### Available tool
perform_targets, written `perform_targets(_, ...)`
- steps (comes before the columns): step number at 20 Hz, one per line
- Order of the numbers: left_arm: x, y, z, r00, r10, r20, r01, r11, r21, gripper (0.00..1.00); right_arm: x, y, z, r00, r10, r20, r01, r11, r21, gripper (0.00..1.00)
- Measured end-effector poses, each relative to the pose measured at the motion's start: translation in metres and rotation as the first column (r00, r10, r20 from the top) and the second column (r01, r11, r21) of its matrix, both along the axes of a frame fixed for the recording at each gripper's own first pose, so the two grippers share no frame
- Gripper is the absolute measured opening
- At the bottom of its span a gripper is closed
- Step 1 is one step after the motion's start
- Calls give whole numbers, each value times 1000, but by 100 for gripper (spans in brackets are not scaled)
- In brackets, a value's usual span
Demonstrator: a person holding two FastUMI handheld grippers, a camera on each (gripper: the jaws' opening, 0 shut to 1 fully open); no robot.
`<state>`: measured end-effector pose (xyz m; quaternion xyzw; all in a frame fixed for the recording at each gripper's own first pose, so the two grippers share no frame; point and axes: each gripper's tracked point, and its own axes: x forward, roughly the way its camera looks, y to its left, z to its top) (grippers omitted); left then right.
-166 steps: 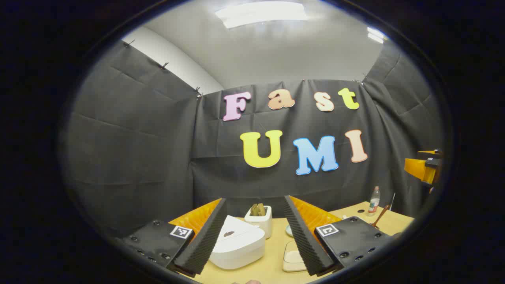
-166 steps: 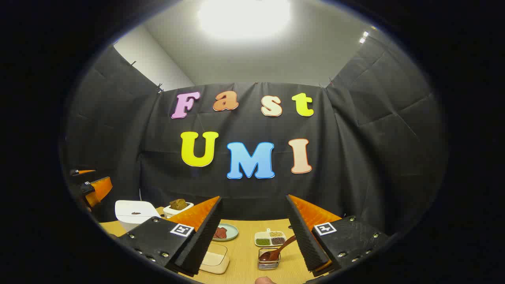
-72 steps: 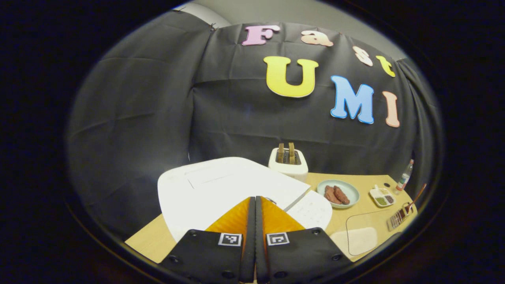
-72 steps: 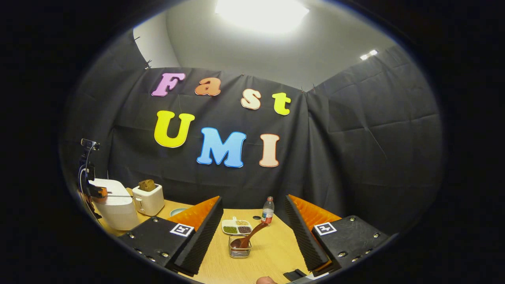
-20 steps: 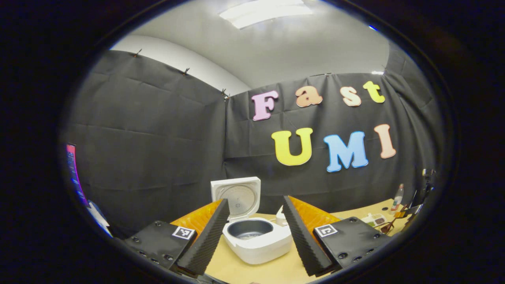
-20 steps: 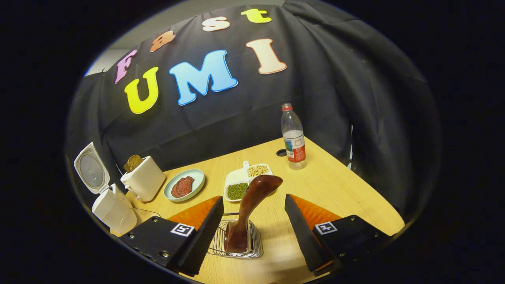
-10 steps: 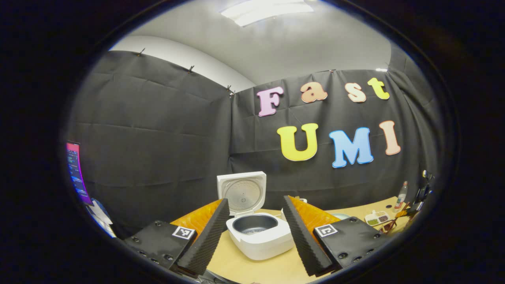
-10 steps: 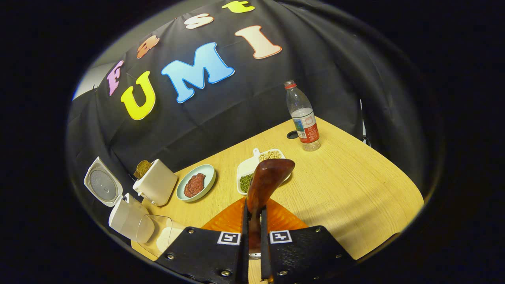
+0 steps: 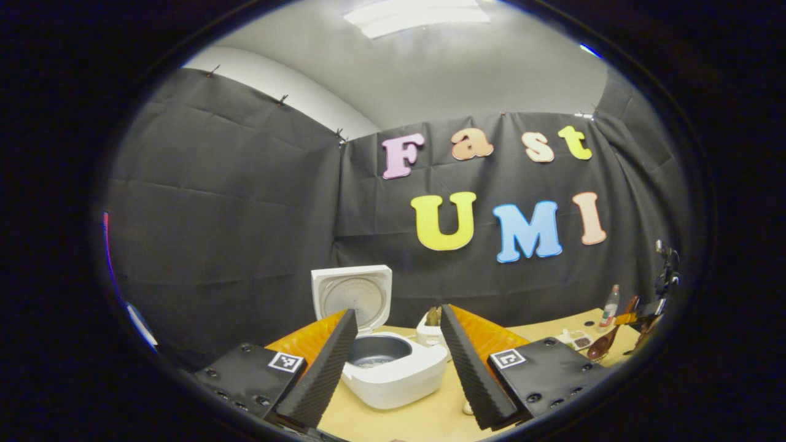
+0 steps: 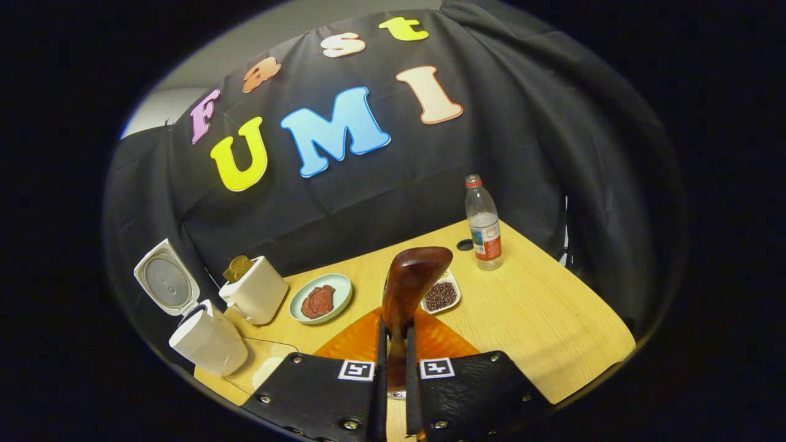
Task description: Close the left gripper, press the button to open the rice cooker; take a wooden spoon from the chopstick holder with the right hand, scoop a spoonful of rice and pour it into the rice cooker, then put the wooden spoon back into the chopstick holder.
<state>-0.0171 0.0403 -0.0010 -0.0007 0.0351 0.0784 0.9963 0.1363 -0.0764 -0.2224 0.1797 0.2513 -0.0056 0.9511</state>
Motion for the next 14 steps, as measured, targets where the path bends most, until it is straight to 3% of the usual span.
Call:
perform_targets(4,17,19,-10,999,-38,-10,38,998,-44,99,-13,26,35,999,-8,54,8,1000,7,12)
perform_targets(6,22,32,-13,999,-52,-9,51,997,-52,95,-18,47,48,997,2,76,-3,1000,15,12)
perform_targets(7,25,37,-14,998,-61,-8,61,997,-53,99,-19,56,52,997,5,82,-7,1000,17,12)
perform_targets(10,28,56,-16,997,-79,-7,79,996,-47,91,-18,88,58,996,21,92,-23,1000,20,12)
perform_targets(14,31,80,-22,995,-97,-10,97,994,-43,95,-15,134,53,994,54,92,-56,998,22,12)
